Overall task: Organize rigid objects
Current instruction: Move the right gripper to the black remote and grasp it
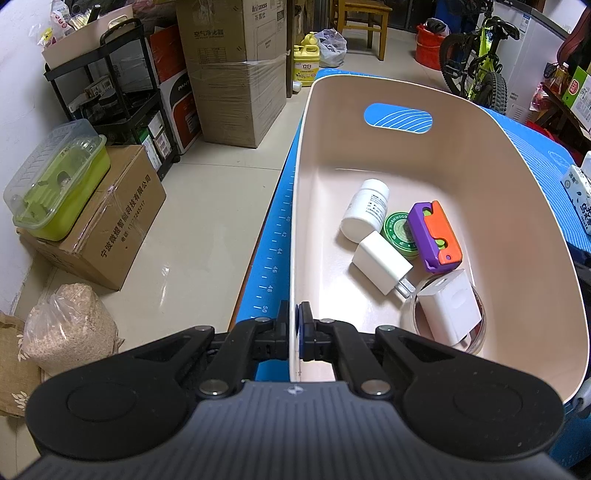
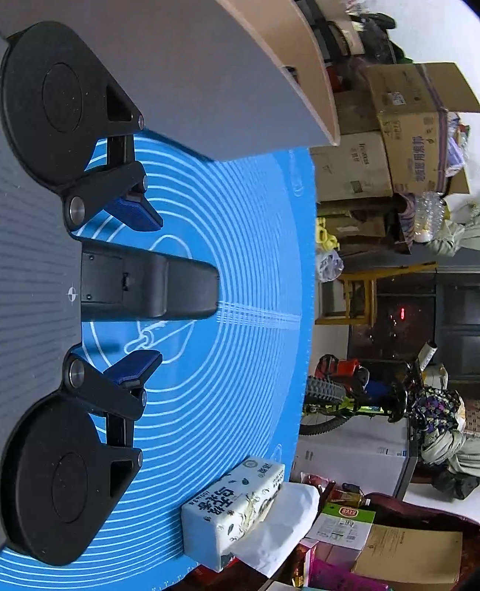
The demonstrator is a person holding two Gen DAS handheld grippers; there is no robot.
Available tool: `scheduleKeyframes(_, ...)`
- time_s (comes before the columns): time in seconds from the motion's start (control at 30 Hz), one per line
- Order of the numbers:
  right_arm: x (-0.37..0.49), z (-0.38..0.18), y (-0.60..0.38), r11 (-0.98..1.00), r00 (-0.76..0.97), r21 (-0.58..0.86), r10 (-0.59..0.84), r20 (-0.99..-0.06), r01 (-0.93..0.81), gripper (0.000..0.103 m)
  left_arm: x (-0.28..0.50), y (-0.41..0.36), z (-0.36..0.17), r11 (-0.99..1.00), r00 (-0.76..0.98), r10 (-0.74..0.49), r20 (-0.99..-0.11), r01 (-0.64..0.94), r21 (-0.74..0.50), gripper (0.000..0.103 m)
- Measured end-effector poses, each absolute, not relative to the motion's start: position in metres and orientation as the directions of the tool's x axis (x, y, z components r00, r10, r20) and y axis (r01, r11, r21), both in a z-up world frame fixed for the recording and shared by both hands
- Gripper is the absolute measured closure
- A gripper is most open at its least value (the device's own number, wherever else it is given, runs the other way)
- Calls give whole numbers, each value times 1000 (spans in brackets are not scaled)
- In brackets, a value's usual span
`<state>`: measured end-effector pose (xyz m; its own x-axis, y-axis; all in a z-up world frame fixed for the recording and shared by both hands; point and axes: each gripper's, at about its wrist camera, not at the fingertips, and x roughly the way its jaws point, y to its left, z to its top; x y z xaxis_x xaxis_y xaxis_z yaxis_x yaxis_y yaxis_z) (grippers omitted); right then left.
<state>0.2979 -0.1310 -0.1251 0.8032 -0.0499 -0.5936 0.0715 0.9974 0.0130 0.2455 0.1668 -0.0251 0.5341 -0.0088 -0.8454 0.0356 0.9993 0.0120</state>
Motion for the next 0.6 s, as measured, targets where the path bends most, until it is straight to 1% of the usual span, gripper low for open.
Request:
scheduleKeyframes(0.37, 302, -141, -133, 997, 798, 6, -59, -600, 78, 30, 245, 165, -25, 999, 534, -8, -845, 37, 14, 98)
scheduleKeyframes(0.5, 302, -141, -134, 998, 801, 21, -39, -597, 64, 39, 245, 165, -25, 999, 534, -7, -845, 36, 14, 98)
scheduleKeyframes(0.53, 301, -141, -133, 998, 803, 21, -34, -596, 57, 46, 245, 165, -25, 999, 534, -7, -845, 35, 14, 98)
scheduleKeyframes(0.57, 300, -141, -132, 999, 805, 19, -26, -592, 46, 49, 245, 165, -25, 999, 534, -8, -845, 36, 14, 98)
scheduleKeyframes(0.6, 300, -141, -130, 999, 806, 11, -28, -591, 43, 49, 245, 165, -25, 999, 534, -8, -845, 37, 14, 98)
